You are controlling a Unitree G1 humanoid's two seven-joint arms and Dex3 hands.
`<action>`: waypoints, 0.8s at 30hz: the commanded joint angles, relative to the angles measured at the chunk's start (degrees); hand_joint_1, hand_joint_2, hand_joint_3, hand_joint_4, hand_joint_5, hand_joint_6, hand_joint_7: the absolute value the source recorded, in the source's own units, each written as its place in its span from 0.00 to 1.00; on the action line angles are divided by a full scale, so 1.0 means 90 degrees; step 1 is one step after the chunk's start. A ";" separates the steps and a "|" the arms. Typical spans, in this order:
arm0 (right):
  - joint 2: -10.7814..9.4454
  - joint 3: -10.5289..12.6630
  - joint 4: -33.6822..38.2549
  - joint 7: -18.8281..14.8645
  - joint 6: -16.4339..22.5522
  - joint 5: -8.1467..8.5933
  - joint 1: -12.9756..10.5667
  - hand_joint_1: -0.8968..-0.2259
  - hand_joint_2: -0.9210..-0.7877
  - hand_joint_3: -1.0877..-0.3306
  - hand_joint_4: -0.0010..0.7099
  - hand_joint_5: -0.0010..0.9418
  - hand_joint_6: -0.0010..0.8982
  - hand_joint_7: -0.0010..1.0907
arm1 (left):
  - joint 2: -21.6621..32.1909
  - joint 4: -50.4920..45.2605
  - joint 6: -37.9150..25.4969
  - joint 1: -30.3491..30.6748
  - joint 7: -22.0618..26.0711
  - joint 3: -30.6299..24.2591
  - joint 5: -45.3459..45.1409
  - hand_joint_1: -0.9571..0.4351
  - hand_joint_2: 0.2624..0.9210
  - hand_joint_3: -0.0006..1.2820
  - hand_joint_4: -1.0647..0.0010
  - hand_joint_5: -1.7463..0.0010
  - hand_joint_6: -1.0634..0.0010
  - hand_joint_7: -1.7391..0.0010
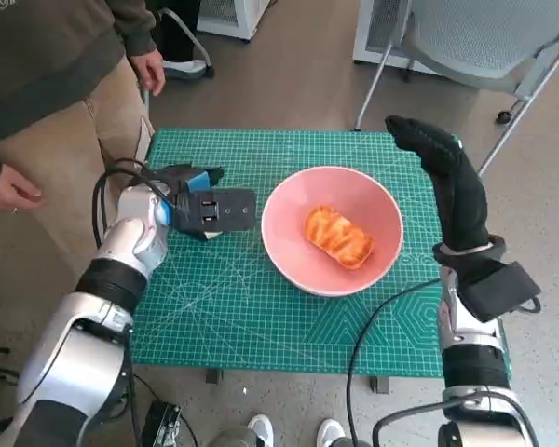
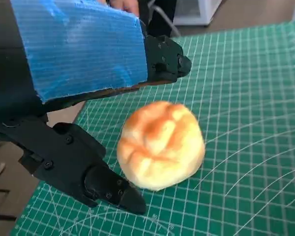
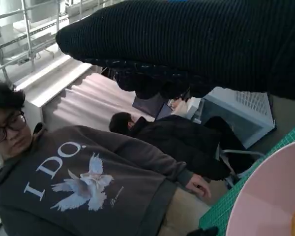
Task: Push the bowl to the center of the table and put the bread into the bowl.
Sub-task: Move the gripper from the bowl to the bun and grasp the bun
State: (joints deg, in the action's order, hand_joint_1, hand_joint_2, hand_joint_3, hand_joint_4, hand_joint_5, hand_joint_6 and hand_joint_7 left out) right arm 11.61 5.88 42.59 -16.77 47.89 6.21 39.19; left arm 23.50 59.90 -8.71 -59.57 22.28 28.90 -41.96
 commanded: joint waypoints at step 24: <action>0.0091 0.0007 0.0081 -0.0074 -0.0036 -0.0042 -0.0208 0.30 0.00 0.30 0.21 0.00 0.00 0.35 | -0.0478 0.1245 0.0064 -0.0614 -0.0260 0.0216 0.0028 0.40 0.65 0.00 1.00 1.00 0.85 1.00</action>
State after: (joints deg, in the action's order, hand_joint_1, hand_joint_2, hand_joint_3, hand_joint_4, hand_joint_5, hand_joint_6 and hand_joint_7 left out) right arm 12.45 5.89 42.65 -16.79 48.02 5.50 38.96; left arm 19.77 70.07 -8.12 -63.23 20.50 30.57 -41.90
